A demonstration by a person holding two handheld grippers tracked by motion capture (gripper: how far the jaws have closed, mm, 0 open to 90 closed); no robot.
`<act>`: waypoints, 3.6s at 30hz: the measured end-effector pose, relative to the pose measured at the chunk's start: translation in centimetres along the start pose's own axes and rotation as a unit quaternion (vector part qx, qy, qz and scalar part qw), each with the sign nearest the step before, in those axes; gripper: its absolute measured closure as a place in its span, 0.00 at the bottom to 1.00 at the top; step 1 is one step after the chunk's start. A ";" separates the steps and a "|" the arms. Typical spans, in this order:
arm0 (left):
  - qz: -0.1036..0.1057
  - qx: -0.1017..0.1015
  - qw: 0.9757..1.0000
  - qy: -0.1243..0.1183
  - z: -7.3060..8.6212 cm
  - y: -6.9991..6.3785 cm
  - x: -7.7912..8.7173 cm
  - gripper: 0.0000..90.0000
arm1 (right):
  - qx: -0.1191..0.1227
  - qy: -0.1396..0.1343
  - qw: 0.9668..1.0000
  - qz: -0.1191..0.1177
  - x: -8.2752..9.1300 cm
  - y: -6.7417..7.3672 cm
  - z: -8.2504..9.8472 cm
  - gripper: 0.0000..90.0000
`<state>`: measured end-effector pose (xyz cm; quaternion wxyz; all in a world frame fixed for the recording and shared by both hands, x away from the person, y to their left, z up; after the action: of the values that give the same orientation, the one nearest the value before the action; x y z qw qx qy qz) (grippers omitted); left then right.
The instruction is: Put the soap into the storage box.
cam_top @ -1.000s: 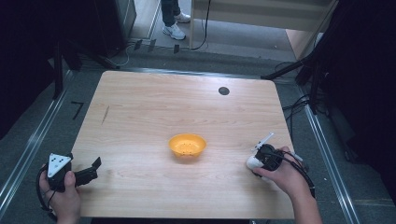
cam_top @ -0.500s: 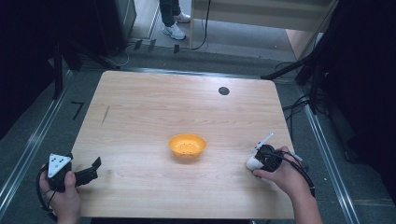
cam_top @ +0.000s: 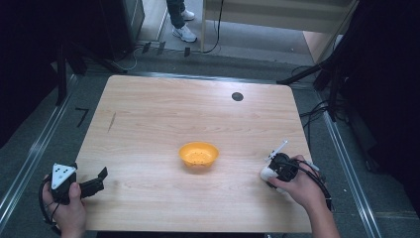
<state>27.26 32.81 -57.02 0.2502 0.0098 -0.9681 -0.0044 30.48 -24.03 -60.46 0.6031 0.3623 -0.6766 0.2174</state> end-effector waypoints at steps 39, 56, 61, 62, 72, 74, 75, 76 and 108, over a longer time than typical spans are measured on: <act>0.006 0.011 1.000 -0.003 -0.1 0.1 0.0 0.00 | 0.124 -0.030 0.992 0.020 4.7 3.3 -9.6 0.57; 0.008 0.013 1.000 -0.003 -0.1 0.1 0.0 0.00 | 0.165 -0.031 0.986 0.017 5.4 4.5 -12.6 0.57; 0.008 0.013 1.000 -0.001 -0.1 0.1 0.0 0.00 | 0.180 -0.032 0.983 0.015 5.5 5.2 -13.9 0.57; 0.008 0.013 1.000 0.000 -0.1 0.1 0.0 0.00 | 0.183 -0.031 0.983 0.015 5.6 5.5 -14.4 0.57; 0.009 0.013 1.000 0.000 -0.1 0.1 0.0 0.00 | 0.206 -0.028 0.978 0.012 5.5 6.7 -16.4 0.57; 0.010 0.014 1.000 0.000 -0.1 0.1 0.0 0.00 | 0.212 -0.029 0.977 0.011 5.4 7.1 -17.1 0.57; 0.010 0.014 1.000 -0.001 -0.1 0.1 0.0 0.00 | 0.212 -0.029 0.977 0.011 5.4 7.1 -17.1 0.57; 0.010 0.014 1.000 -0.001 -0.1 0.1 0.0 0.00 | 0.215 -0.029 0.976 0.011 5.4 7.3 -17.4 0.57; 0.009 0.016 1.000 -0.002 -0.1 0.2 -0.1 0.00 | 0.280 -0.018 0.960 0.000 4.4 10.5 -21.5 0.57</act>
<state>27.36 32.99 -56.95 0.2485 0.0049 -0.9685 0.0131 36.73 -2.58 -50.83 0.4652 0.5206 -0.5997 0.3911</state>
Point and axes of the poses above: each handheld gripper's, and its own axes: x roughly backward along the jaws, z roughly out of its underside, y roughly to its left, the point moved 10 cm from there along -x, roughly forward along the jaws, and after that the axes turned 7 degrees about -z, right-handed, at the moved point
